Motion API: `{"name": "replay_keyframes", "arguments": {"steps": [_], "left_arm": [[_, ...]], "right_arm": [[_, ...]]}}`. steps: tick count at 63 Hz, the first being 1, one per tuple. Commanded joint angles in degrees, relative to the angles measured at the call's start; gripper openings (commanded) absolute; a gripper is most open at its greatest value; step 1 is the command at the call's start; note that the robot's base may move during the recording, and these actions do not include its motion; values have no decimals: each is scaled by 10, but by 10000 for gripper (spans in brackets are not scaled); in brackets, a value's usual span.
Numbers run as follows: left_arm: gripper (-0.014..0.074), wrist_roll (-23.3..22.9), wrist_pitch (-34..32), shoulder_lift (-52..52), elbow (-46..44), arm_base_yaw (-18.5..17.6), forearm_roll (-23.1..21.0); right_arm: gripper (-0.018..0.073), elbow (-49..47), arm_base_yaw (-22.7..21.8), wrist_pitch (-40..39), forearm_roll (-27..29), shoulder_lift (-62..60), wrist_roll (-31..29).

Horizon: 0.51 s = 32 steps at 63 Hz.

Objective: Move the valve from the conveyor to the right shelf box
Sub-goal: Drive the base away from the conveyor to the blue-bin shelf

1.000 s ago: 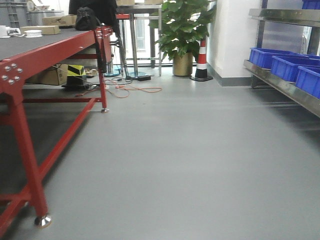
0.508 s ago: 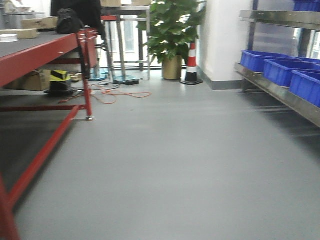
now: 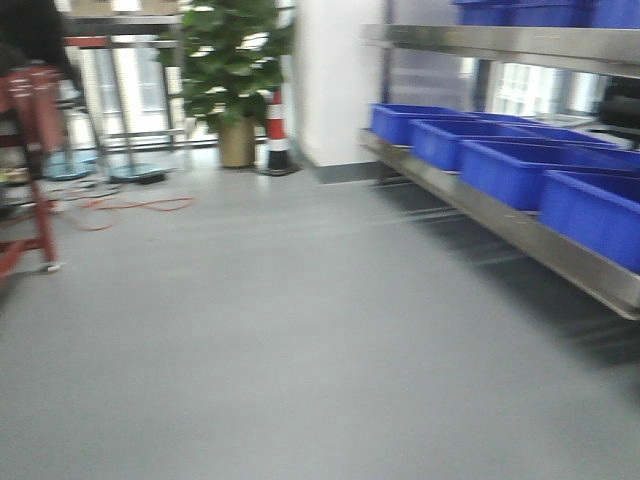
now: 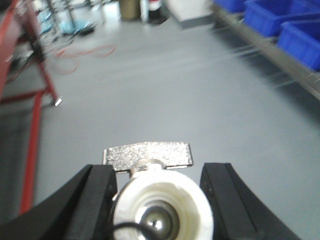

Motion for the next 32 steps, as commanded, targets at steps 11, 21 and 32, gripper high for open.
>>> {"name": "replay_keyframes", "arguments": {"steps": [11, 21, 32], "left_arm": [[-111, -5, -57, -6, -6, 0, -8], [-111, -5, -57, -6, -6, 0, -8], [-111, -5, -57, -6, -6, 0, -8]], "right_arm": [[-154, -9, -3, -35, -4, -6, -4], [-154, -9, -3, -35, -4, -6, -4], [-154, -9, -3, -35, -4, -6, -4]]}}
